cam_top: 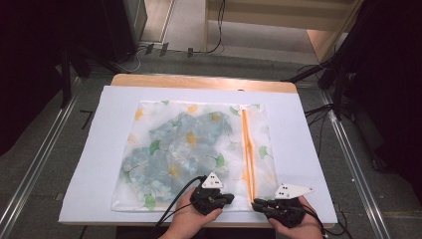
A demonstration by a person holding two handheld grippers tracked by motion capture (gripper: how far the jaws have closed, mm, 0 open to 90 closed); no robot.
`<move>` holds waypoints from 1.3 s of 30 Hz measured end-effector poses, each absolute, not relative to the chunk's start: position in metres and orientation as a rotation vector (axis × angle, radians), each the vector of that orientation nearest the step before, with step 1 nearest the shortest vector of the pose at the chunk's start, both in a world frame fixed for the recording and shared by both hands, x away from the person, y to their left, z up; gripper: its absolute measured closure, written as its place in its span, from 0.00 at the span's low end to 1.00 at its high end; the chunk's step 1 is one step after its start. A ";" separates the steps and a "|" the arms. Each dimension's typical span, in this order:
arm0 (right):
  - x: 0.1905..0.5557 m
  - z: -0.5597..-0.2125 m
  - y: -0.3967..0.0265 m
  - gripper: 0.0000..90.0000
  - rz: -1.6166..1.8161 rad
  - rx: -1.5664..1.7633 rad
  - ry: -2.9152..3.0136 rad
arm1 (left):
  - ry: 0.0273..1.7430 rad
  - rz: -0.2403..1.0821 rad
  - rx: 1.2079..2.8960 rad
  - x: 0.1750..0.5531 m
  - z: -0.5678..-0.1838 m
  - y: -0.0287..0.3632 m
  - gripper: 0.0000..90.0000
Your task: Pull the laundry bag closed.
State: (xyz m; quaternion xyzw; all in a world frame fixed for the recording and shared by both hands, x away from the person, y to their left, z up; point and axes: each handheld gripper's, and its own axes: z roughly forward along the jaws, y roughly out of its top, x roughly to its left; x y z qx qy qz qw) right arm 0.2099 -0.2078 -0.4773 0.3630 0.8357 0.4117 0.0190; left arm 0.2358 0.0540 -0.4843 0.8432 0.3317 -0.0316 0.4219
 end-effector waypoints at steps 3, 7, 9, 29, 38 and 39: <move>0.210 -0.476 -0.209 0.91 1.293 1.137 2.593 | 0.830 -0.081 2.112 0.236 -0.484 0.054 0.99; 0.211 -0.475 -0.210 0.91 1.315 1.145 2.575 | 0.827 -0.084 2.115 0.236 -0.484 0.054 0.99; 0.210 -0.474 -0.210 0.91 1.323 1.154 2.570 | 0.827 -0.085 2.115 0.236 -0.484 0.054 0.99; 0.212 -0.474 -0.213 0.90 1.359 1.183 2.573 | 0.825 -0.089 2.113 0.236 -0.484 0.054 0.99; 0.214 -0.473 -0.215 0.88 1.392 1.194 2.567 | 0.820 -0.090 2.115 0.235 -0.484 0.055 0.98; 0.214 -0.473 -0.215 0.88 1.401 1.202 2.566 | 0.819 -0.091 2.115 0.235 -0.484 0.055 0.98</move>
